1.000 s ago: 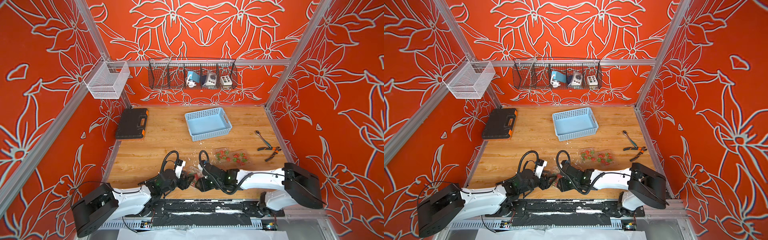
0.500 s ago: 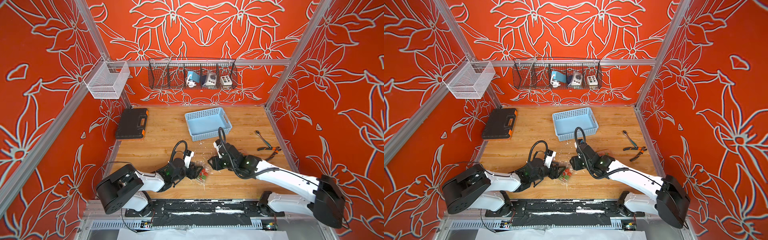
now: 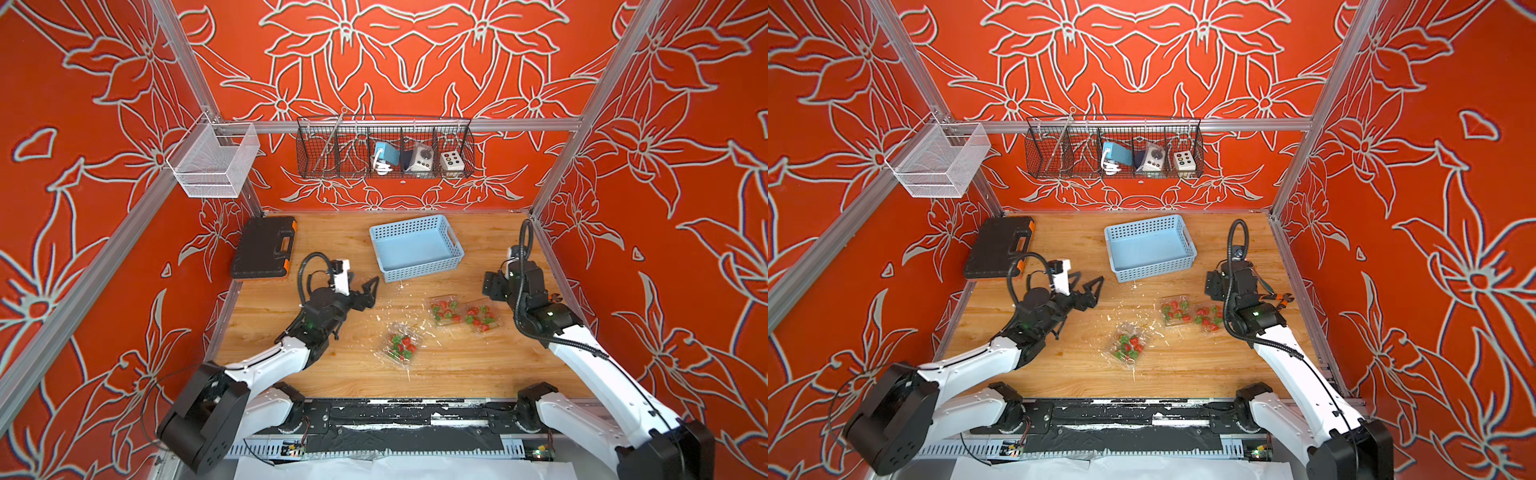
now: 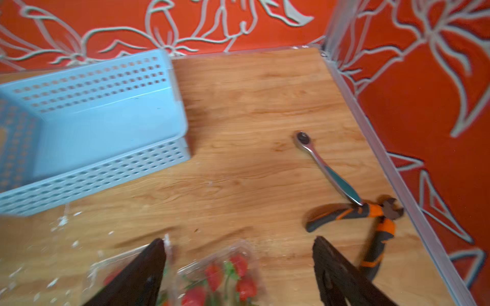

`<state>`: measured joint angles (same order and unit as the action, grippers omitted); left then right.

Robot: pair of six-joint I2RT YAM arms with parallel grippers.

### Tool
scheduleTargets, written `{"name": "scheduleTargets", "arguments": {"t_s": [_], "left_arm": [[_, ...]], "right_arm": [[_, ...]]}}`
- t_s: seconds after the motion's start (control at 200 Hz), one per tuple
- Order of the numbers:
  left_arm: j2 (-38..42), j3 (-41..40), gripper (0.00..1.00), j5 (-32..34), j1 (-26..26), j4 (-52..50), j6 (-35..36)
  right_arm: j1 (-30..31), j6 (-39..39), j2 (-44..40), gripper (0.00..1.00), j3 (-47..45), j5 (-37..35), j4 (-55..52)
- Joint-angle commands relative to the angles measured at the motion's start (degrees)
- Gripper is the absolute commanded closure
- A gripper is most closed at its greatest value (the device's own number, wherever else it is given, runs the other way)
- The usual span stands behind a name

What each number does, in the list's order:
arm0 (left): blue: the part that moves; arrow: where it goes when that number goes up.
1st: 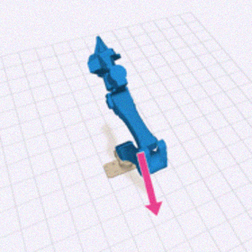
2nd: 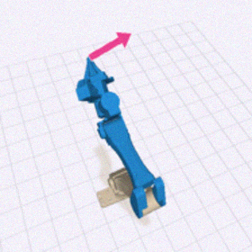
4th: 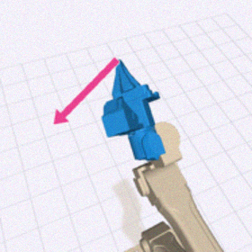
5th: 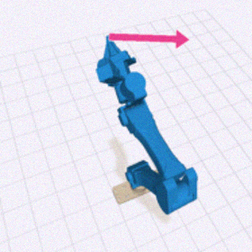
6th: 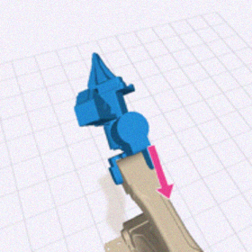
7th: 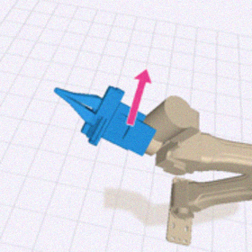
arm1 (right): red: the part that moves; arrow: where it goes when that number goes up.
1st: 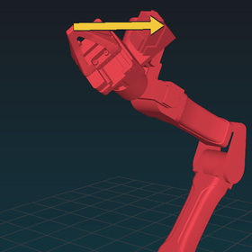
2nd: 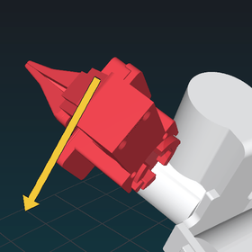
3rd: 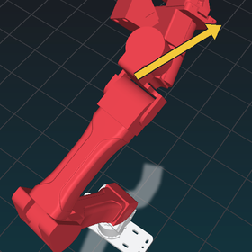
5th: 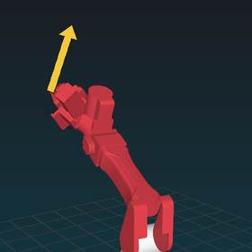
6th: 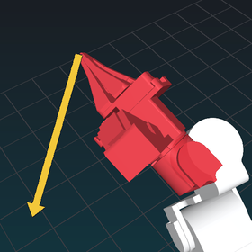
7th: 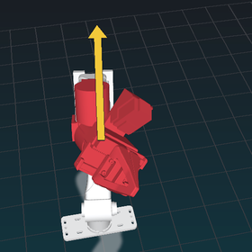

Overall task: Pack strawberries into containers
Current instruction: Reset both arms

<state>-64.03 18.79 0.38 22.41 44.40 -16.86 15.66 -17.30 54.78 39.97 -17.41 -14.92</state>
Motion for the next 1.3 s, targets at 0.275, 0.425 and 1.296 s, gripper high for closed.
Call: {"name": "scheduleTargets", "arguments": {"t_s": [0.275, 0.425, 1.296], "left_arm": [[-0.9, -6.3, 0.02, 10.9, -18.4, 6.1, 7.2], [-1.8, -6.2, 0.01, 10.4, -20.8, 6.9, 7.6], [-17.1, -13.6, 0.01, 6.0, -20.5, 28.4, 15.7]], "right_arm": [[-11.9, 10.1, 16.1, 0.03, -12.8, -6.8, 36.6], [-12.7, 13.3, 22.9, 0.03, -15.4, -0.4, 47.3], [-12.8, 17.3, 26.3, 0.03, -21.4, 8.7, 60.8]]}}
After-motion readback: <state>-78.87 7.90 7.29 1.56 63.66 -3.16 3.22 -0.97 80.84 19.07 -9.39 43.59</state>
